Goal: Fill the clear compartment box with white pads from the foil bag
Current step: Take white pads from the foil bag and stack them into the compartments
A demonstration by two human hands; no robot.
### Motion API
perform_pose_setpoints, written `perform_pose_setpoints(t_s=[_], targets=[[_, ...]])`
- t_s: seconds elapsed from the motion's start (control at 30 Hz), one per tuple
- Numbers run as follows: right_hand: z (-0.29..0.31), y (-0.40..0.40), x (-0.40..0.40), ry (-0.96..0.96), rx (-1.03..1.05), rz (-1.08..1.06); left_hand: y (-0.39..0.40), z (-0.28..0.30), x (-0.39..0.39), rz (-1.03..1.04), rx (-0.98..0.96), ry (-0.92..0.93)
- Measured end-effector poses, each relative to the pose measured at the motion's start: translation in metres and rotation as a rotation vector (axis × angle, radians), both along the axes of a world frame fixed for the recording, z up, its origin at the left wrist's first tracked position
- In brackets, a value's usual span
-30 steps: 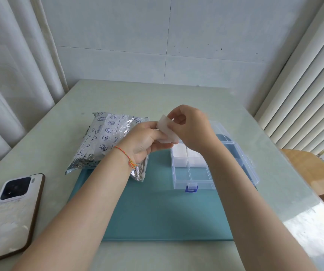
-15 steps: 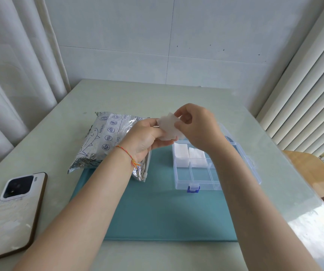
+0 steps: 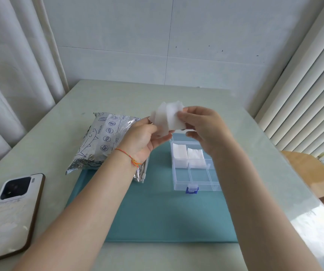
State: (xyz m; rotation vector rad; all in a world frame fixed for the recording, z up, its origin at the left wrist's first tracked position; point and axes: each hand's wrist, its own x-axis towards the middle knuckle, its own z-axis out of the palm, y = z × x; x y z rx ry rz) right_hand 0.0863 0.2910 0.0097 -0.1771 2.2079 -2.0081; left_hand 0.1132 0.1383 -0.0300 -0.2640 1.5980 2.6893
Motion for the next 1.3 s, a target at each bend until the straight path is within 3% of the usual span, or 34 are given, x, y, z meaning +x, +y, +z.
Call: perform_pose_setpoints(t_s=[0.2,0.37,0.5,0.73,0.93,1.3], targets=[[-0.011,-0.019,0.007,0.029,0.093,-0.060,0.005,0.002,0.001,-0.041,0.010,0.015],[-0.015,-0.024,0.007,0.091,0.144,-0.123,0.007,0.007,0.003,-0.027,0.179,-0.034],[-0.020,-0.028,0.005,0.152,0.198,-0.183,0.008,0.007,0.003,0.008,0.136,-0.024],[-0.026,-0.027,0.004,0.518,0.513,-0.142,0.011,0.002,0.001,0.068,0.045,-0.032],[-0.027,-0.026,0.002,0.553,0.588,-0.139,0.011,0.003,0.002,0.072,0.075,-0.047],[-0.019,-0.018,-0.001,0.463,0.479,-0.008,0.002,0.004,0.000,0.055,0.080,-0.032]])
